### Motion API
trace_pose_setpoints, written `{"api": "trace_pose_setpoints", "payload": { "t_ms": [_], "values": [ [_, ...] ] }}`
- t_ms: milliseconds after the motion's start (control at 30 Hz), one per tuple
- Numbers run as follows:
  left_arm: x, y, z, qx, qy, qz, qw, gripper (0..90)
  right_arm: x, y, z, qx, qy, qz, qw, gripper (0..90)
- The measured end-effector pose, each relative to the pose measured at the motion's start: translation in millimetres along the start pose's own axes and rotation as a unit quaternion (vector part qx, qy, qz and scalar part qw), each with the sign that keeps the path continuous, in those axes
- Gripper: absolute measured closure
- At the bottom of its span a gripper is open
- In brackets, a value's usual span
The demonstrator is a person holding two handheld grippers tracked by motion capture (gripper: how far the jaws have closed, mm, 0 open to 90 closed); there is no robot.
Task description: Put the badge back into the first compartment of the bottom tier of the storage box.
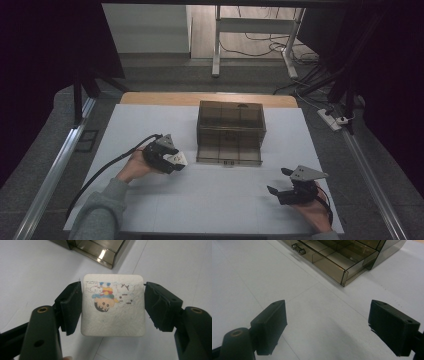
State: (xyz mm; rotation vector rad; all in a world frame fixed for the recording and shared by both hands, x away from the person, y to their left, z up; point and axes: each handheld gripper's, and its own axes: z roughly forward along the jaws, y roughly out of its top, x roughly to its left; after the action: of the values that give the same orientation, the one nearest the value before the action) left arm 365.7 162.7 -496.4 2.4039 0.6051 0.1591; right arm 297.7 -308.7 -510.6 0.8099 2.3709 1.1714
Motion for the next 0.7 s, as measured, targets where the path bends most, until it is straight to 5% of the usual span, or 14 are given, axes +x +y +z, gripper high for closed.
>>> {"api": "trace_pose_setpoints", "payload": {
  "t_ms": [400, 700],
  "values": [
    [-0.1, 2.8, -19.6, -0.051, 0.0, -0.014, 0.9986, 33.0, 0.1, 0.0, 0.0, 0.001, -0.001, 0.0, 1.0, 14.8],
    [-1.8, 4.7, -38.1, -0.096, 0.019, -0.023, 0.9949, 33.0, 0.0, -0.1, 0.6, 0.003, -0.001, -0.001, 1.0, 14.9]
  ]
}}
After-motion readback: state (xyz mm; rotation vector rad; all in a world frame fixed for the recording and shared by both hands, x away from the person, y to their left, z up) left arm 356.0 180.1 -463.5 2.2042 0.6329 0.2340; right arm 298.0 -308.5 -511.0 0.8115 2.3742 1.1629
